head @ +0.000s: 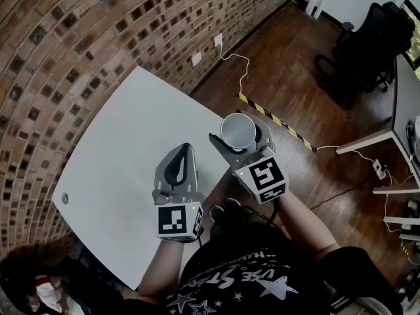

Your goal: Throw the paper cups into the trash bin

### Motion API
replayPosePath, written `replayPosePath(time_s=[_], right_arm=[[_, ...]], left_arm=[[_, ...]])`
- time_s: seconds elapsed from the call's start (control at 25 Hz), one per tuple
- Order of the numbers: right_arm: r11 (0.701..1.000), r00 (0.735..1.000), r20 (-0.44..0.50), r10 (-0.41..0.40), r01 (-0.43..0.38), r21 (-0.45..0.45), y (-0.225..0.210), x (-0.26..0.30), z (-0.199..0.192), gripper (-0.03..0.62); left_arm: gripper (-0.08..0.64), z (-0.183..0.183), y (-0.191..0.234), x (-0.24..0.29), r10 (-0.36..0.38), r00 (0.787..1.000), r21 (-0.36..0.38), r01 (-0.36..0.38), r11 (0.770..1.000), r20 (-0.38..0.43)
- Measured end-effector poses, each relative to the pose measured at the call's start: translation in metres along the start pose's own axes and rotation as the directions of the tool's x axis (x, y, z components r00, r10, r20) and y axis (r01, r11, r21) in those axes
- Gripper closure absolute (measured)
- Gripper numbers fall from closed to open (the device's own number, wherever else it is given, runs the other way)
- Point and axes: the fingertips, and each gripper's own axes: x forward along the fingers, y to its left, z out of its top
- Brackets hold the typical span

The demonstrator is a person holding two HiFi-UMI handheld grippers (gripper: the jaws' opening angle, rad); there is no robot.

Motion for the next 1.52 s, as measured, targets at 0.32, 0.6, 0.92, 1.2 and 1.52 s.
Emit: replayPosePath(time_s=[0.32,0.6,0.92,1.2,1.52], right_arm=[[0.970,0.968,-0.069,-0.240,0.241,0.020,-0.067,-0.085,-0.036,0.245],[0.919,0.920,-0.104,-0.377,0.386,0.082,-0.115,-0.153,-0.078,0.245],[0.899,0.902,-0.137,-0.410,0.425,0.106,-0.149,-0.199,-0.131,0.245],[0.903,0.907,-0.179,-0.382,0.408,0.138,-0.165,-0.232,-0.178,0.245],[0.897,0.915,-0.143,-0.376,0.399,0.192,-0.180,-0.242,-0.227,0.244]], left_arm=[[0.555,-0.011,-0.086,0.035,-0.231,0.973,-0.021,0.231,0.973,0.001],[0.555,-0.037,-0.165,0.049,-0.366,0.929,-0.017,0.366,0.931,-0.050],[0.555,-0.066,-0.228,0.066,-0.398,0.914,-0.013,0.398,0.917,-0.079],[0.555,-0.095,-0.269,0.086,-0.407,0.906,0.011,0.411,0.912,-0.113],[0.555,-0.154,-0.288,0.099,-0.345,0.923,0.014,0.352,0.936,-0.170]])
